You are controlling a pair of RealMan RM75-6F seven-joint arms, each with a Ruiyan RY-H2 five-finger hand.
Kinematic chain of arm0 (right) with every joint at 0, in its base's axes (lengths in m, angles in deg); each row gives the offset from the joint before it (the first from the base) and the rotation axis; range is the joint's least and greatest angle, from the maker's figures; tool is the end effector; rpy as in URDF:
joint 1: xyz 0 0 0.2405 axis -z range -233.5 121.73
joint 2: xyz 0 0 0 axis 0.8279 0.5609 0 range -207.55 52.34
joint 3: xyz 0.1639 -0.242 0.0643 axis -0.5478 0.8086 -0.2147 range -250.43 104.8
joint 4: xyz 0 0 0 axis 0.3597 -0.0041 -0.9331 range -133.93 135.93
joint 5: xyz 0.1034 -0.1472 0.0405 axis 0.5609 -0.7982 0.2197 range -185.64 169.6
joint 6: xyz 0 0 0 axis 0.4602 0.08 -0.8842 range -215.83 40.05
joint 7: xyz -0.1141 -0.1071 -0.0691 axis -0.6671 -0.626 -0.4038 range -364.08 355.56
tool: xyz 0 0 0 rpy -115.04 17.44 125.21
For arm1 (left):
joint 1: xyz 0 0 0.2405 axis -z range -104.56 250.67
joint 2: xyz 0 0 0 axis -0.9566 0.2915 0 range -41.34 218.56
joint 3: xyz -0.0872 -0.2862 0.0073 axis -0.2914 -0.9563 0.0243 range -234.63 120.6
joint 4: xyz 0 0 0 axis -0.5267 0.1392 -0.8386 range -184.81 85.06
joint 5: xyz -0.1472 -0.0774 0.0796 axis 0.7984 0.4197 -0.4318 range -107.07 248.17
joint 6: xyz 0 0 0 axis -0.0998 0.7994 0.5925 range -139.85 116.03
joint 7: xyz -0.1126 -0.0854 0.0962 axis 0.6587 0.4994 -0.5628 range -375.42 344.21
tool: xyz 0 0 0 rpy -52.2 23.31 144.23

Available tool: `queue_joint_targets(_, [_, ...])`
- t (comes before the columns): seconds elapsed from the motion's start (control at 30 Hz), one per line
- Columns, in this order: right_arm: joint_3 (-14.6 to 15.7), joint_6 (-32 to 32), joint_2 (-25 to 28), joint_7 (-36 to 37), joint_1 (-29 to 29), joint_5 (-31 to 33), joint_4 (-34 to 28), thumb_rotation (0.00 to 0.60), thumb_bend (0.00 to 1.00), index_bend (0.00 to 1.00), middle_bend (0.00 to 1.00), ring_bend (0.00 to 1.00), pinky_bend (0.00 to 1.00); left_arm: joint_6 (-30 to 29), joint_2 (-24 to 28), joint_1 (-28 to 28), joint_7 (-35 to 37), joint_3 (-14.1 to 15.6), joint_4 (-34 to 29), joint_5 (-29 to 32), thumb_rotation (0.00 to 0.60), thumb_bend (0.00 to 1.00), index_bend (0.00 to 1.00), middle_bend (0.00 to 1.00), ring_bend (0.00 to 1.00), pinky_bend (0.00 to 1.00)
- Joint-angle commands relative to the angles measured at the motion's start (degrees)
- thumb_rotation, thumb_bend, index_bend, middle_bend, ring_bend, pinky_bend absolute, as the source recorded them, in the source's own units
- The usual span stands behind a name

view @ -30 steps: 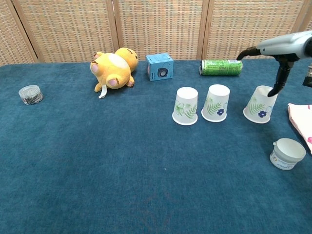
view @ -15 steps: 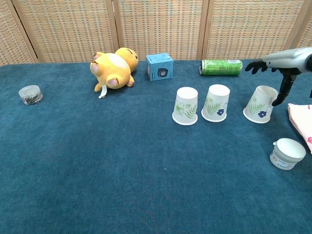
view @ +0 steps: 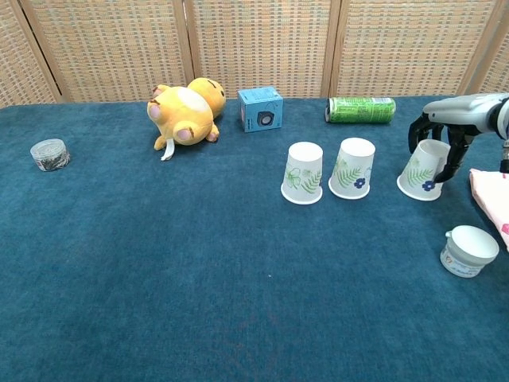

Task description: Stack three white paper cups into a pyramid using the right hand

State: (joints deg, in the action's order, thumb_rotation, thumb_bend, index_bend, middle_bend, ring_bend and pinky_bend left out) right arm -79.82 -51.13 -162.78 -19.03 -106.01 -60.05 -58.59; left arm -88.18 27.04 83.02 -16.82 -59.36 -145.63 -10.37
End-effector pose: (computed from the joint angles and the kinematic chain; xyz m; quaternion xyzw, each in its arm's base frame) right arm -0.2580 -0.4805 0.0510 0.7334 -0.3906 0.2185 0.5117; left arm -0.3352 0.2347 0.1916 -0.6178 -0.4253 -0.3508 0.5607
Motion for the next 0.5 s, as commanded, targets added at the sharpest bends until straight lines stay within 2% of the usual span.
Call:
queue_joint_targets(0.03, [-0.04, -0.19, -0.57, 0.18, 0.24, -0.38, 0.96, 0.6, 0.28, 0.45, 0.51, 0.41, 0.5, 0.05, -0.01, 0.01, 0.0, 0.03, 0.01, 0.01, 0.6, 0.09, 0.0, 0.0, 0.0, 0.0])
queue_joint_targets(0.33, [-0.81, 1.5, 1.99, 1.27, 1.42, -2.22, -2.39, 0.6, 0.39, 0.49, 0.54, 0.44, 0.53, 0.41, 0.0, 0.21, 0.13, 0.11, 0.03, -0.05, 0.6, 0.09, 0.0, 0.0, 0.0, 0.0])
queue_joint_targets(0.43, [-1.2, 3.62, 5.36, 0.69, 2.07, -3.24, -6.89, 0.6, 0.41, 0.5, 0.55, 0.44, 0.53, 0.6, 0.26, 0.34, 0.69, 0.08, -0.12, -0.15, 0.6, 0.09, 0.0, 0.0, 0.0, 0.0])
queue_joint_targets(0.5, [-1.56, 6.02, 9.57, -0.22, 2.85, -4.15, -13.05, 0.6, 0.41, 0.5, 0.55, 0.44, 0.53, 0.71, 0.54, 0.37, 1.32, 0.09, -0.24, -0.23, 0.6, 0.09, 0.0, 0.0, 0.0, 0.0])
